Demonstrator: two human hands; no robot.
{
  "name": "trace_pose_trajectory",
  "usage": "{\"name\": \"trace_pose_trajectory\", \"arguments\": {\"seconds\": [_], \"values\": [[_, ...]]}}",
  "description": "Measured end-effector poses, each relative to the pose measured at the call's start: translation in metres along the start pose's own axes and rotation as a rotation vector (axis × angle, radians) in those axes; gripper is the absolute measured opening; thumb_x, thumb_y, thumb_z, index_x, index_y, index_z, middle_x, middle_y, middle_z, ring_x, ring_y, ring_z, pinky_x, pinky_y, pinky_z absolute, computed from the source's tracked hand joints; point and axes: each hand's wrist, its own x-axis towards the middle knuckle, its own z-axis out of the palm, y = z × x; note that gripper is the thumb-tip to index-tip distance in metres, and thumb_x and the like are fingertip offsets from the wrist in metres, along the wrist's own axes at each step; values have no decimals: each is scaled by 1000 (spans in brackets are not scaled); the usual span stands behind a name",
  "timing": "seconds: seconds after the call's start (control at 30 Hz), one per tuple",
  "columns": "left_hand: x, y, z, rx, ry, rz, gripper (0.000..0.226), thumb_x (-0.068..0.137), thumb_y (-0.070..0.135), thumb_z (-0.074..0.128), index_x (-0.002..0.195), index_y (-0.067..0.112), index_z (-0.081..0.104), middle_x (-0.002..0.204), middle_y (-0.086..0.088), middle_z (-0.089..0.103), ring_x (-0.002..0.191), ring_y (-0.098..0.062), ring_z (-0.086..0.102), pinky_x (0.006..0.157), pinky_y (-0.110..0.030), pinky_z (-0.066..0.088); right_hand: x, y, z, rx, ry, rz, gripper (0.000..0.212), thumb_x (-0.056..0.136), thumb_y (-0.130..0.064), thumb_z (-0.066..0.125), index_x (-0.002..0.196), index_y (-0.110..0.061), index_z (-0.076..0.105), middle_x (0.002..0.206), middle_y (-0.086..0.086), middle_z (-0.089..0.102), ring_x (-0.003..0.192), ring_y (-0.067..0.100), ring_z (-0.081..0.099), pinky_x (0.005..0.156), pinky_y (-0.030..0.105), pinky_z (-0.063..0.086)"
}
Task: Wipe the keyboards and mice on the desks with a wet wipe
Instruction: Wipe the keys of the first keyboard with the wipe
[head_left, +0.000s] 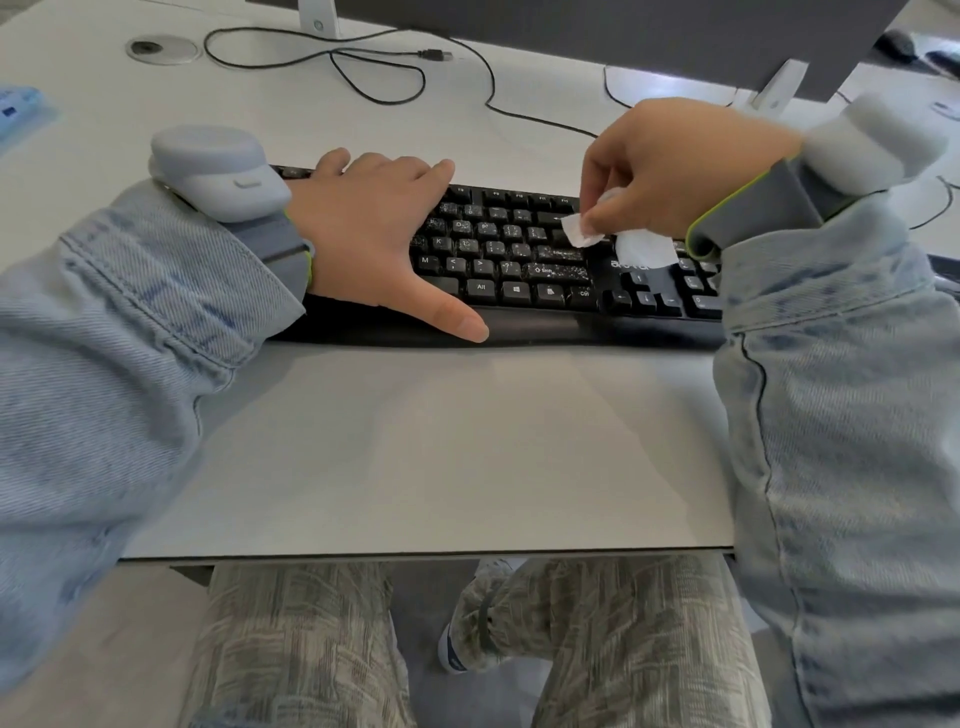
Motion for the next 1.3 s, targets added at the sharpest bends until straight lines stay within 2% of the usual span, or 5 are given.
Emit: {"name": "trace_pose_trajectory", "arguments": {"seconds": [0.47,0.6,0.77,1.0,1.3], "values": [[-1,0,0,10,3,-1,161,31,110,28,160,19,1,159,2,26,146,-25,24,123,-49,13,-2,1,-1,-1,-15,39,9,80,-30,70,76,-24,66,69,-8,57,62,12,49,57,25,35],[-1,0,-1,10,7,-1,160,31,110,27,160,18,3,158,2,28,145,-26,26,123,-50,13,-6,-10,-2,85,53,-68,6,82,-27,65,77,-23,65,62,-10,49,57,4,44,52,24,32],[-3,3,-1,5,3,-7,161,30,108,28,160,17,2,161,2,24,148,-26,22,124,-49,10,-7,-27,5,22,-43,-155,8,82,-24,65,74,-22,62,63,-9,51,57,5,43,50,24,28],[-1,1,0,6,6,3,162,29,111,27,160,19,3,158,3,27,145,-25,26,123,-47,14,-10,-9,-4,-63,-157,2,14,78,-28,70,69,-20,63,60,-5,53,56,11,46,52,24,30],[-2,2,0,10,9,4,161,30,109,28,160,17,4,158,2,28,145,-26,26,123,-49,14,-11,-22,-1,70,-12,-100,6,81,-25,64,76,-22,65,64,-9,52,59,6,45,53,24,32]]}}
